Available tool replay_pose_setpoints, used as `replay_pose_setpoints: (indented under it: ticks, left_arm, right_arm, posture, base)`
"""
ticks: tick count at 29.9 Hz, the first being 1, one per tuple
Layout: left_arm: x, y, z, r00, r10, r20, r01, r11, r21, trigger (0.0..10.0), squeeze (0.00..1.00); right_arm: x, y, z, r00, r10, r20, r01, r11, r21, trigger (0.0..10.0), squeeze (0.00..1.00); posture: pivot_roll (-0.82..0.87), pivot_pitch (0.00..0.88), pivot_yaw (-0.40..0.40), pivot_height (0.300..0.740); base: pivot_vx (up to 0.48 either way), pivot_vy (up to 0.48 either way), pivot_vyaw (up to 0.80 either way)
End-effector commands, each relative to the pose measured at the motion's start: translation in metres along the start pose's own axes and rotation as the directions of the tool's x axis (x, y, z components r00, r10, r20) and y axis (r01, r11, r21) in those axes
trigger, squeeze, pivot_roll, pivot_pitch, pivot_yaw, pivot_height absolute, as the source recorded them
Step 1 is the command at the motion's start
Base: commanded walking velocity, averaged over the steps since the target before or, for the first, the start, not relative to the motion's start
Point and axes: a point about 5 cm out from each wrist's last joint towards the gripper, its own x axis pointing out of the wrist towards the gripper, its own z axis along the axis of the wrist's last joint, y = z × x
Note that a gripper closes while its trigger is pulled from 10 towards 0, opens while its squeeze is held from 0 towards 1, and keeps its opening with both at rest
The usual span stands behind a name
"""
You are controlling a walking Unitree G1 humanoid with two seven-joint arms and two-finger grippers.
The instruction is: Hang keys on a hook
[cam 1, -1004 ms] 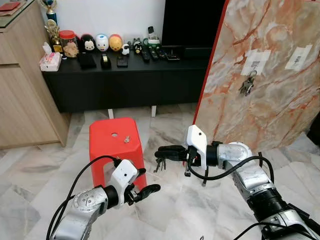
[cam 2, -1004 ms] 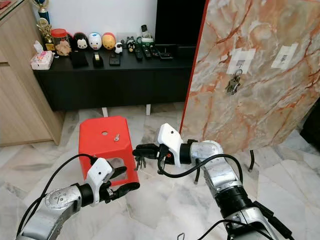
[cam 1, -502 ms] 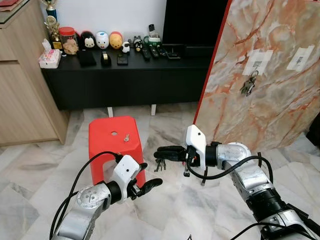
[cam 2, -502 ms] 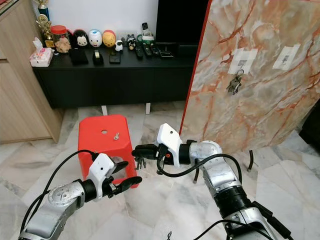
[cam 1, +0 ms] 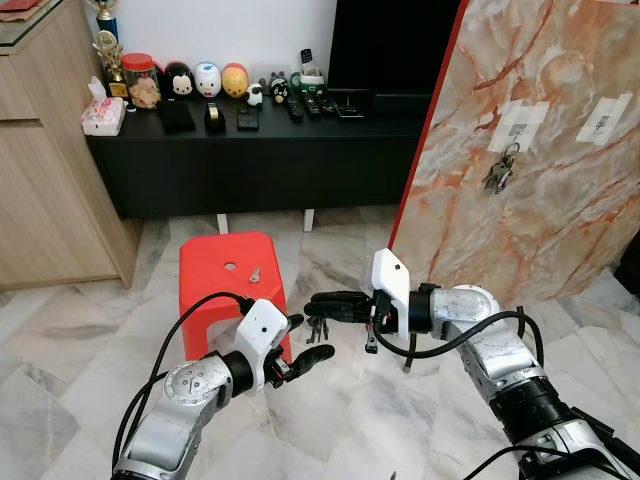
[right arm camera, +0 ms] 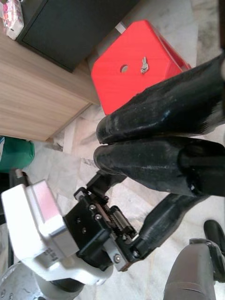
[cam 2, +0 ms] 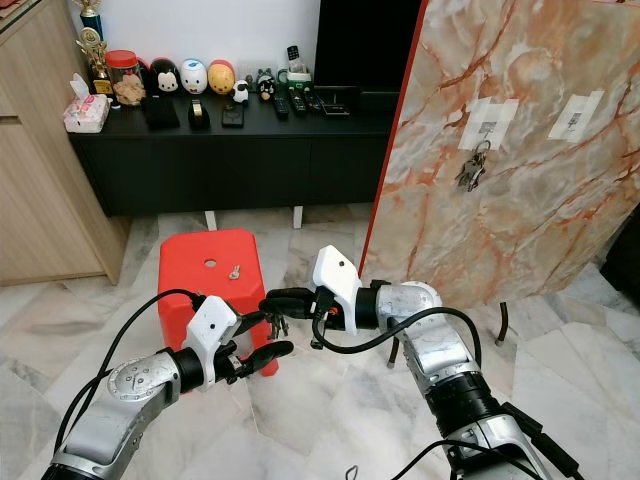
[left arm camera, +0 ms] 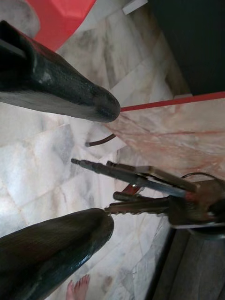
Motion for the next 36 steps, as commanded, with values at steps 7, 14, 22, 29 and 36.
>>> replay_pose_setpoints:
  ticks: [7,14,22,29,36]
  left_arm:
    - [0.0054,-0.0043,0.0004,1.0,-0.017,0.0,0.017,1.0,0.013,10.0,0.0]
    - [0.0076,-0.0054,0.0022,1.0,-0.019,0.014,0.019,1.0,0.005,4.2,0.0]
    - [0.0089,-0.0065,0.0024,0.999,-0.026,0.019,0.026,1.0,-0.002,0.0,0.0]
    - [0.0085,-0.0064,0.0023,1.0,-0.026,0.016,0.026,1.0,0.003,0.0,0.0]
    - [0.0084,-0.0067,0.0017,0.999,-0.033,0.01,0.033,0.999,0.005,0.0,0.0]
  right_arm:
    - [-0.0011,-0.003,0.0085,0.999,-0.01,0.031,0.01,1.0,-0.023,10.0,0.0]
    - [-0.0005,-0.0023,0.008,0.999,-0.003,0.034,0.003,1.0,-0.02,10.0,0.0]
    - [-0.0005,-0.0027,0.0067,1.0,-0.009,0.029,0.01,1.0,-0.019,10.0,0.0]
    - [0.0,-0.0033,0.0069,1.0,-0.011,0.029,0.012,1.0,-0.022,10.0,0.0]
    - [-0.0008,-0.0044,0.0066,1.0,-0.018,0.025,0.019,1.0,-0.025,10.0,0.0]
  posture:
    - [0.08,0.0,-0.139,0.74]
    - [0.08,0.0,-0.14,0.74]
    - [0.08,0.0,-0.139,0.74]
    - [0.08,0.0,-0.14,0.74]
    - [0.08,0.0,-0.139,0.74]
  base:
    - [0.0,0.0,0.0]
    - [0.0,0.0,0.0]
    - [0.0,0.0,0.0]
    - [0.0,0.0,0.0]
    - [0.0,0.0,0.0]
